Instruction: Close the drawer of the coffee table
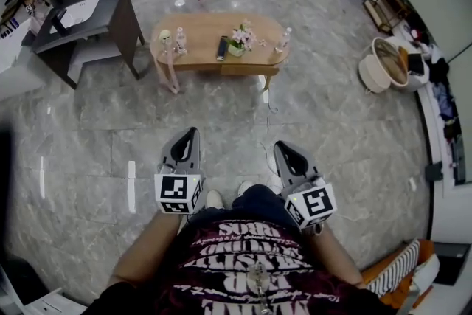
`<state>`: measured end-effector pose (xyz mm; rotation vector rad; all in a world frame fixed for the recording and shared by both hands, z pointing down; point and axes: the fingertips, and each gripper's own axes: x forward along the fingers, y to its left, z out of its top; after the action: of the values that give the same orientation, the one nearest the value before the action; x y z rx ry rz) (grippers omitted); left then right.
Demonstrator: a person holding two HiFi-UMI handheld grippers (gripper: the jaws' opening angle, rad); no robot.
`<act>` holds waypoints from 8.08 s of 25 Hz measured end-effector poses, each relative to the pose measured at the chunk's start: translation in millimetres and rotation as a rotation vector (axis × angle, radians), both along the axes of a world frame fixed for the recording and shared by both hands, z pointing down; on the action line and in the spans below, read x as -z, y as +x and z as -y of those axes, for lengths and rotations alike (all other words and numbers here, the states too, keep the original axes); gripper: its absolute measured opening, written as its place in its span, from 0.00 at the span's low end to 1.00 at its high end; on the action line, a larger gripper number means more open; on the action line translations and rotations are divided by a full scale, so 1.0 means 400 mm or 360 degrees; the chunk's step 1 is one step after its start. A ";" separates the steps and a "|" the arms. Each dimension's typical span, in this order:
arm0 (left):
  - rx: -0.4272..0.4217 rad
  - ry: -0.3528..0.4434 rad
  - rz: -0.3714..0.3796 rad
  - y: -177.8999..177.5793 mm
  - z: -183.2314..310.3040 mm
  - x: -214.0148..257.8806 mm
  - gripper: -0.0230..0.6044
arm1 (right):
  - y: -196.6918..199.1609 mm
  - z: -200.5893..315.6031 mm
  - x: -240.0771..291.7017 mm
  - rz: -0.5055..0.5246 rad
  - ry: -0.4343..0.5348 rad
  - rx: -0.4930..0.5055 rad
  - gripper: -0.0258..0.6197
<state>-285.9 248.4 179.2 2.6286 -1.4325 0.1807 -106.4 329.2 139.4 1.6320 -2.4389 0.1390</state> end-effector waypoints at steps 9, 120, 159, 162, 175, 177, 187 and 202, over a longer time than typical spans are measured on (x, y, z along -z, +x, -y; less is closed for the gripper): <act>0.0059 -0.0046 -0.0012 -0.036 0.028 -0.025 0.07 | -0.024 0.031 -0.029 0.0030 -0.0040 0.0034 0.09; -0.0089 -0.0565 0.0226 0.422 0.943 -0.431 0.07 | 0.644 1.008 -0.342 0.0125 -0.0451 -0.0179 0.09; -0.0121 -0.1131 0.1059 0.470 1.293 -1.725 0.40 | 0.964 1.367 -1.792 -0.1000 -0.1183 0.0718 0.37; -0.0148 -0.1095 0.1044 0.483 1.311 -1.734 0.40 | 0.925 1.383 -1.809 -0.0959 -0.1150 0.0759 0.37; -0.0233 -0.1045 0.1198 0.513 1.282 -1.726 0.32 | 0.934 1.372 -1.824 -0.1127 -0.1134 0.0886 0.26; -0.0220 -0.1079 0.1192 0.508 1.258 -1.727 0.32 | 0.930 1.346 -1.825 -0.1131 -0.1160 0.0896 0.26; -0.0238 -0.1151 0.1191 0.477 1.096 -1.734 0.31 | 0.900 1.172 -1.827 -0.1111 -0.1237 0.0914 0.25; -0.0225 -0.1234 0.1195 0.468 1.001 -1.743 0.31 | 0.893 1.081 -1.840 -0.1088 -0.1321 0.0978 0.25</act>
<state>-98.8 -151.9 876.2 2.0366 -0.9793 1.5139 250.7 -103.2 875.3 0.4393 -1.8282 0.3583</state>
